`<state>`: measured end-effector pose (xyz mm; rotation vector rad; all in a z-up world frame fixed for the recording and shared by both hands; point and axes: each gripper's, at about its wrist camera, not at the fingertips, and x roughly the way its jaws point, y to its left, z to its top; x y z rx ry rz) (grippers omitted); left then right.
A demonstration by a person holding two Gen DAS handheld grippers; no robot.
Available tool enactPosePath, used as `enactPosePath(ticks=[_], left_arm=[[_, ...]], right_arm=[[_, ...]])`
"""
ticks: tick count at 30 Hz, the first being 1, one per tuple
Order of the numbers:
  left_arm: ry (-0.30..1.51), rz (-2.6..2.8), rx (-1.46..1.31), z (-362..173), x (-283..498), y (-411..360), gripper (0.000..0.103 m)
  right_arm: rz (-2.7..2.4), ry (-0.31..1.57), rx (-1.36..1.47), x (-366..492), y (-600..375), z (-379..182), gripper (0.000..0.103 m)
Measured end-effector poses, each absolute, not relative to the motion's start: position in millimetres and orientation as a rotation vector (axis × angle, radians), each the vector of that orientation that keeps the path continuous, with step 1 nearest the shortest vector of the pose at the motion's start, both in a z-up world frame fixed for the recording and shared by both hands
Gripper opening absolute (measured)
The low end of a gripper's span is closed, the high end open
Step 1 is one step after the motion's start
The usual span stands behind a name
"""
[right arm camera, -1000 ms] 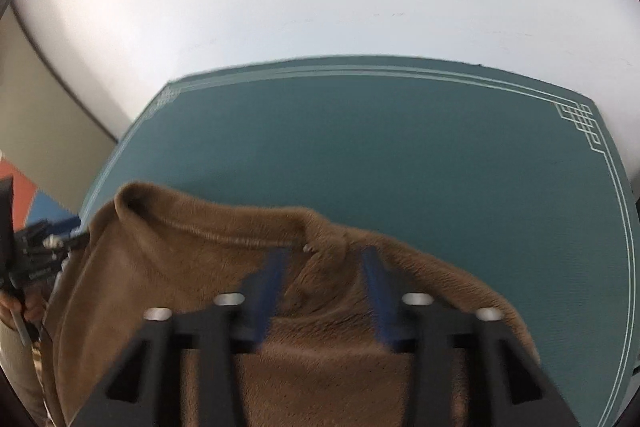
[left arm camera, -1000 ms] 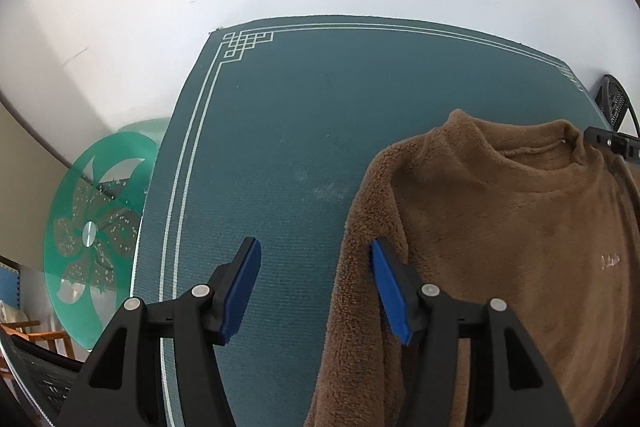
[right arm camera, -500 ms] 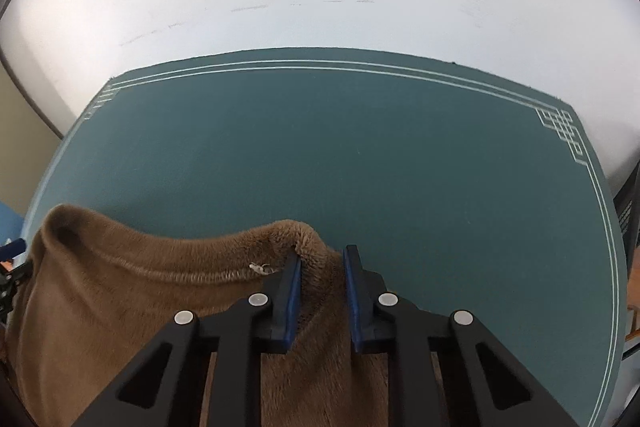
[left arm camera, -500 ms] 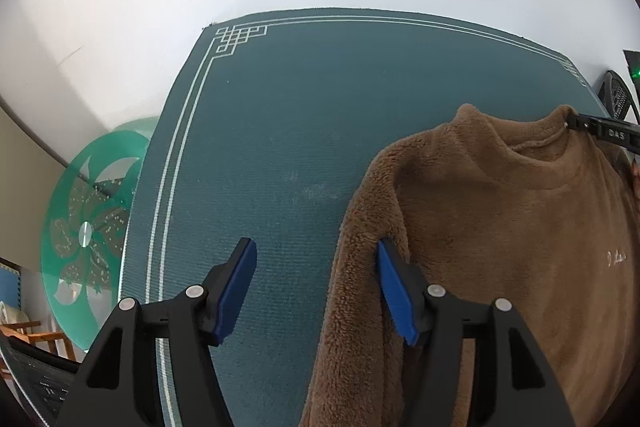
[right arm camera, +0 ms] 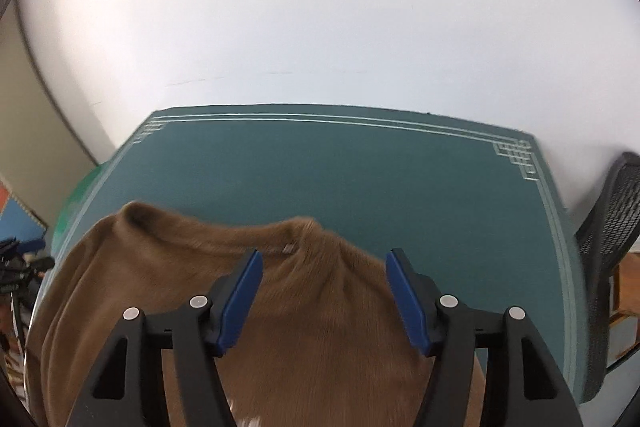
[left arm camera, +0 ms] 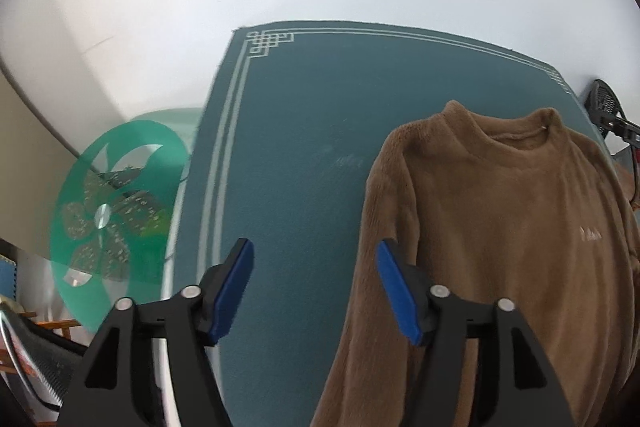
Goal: Fold clothes
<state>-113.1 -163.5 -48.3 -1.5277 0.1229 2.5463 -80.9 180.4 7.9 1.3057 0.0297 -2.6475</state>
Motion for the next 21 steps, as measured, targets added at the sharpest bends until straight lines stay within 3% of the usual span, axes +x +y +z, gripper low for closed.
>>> enactPosePath(ticks=[6,15,16,17,18,21], left_arm=[[0.102,2.376,-1.591,-42,-55,-184,0.080],[0.271,2.326,-1.650,-75,0,-177,0.079],[0.265,2.321,-1.652,-79,1,-174,0.071],[0.259,2.309,-1.667,-84,1,-171,0.054],[0.269,2.308,-1.687,-89,0,-168,0.046],[0.324,2.349,-1.711,-91,-3,-166,0.032]], right_arm=[[-2.576,0.117,1.233,2,168,24,0.066],[-2.493,0.262,1.190,111,154,2,0.066],[-2.493,0.267,1.189,116,151,-2,0.066],[-2.488,0.266,1.200,118,150,-10,0.066],[-2.483,0.264,1.212,121,149,-17,0.066],[-2.482,0.268,1.253,124,149,-37,0.066]])
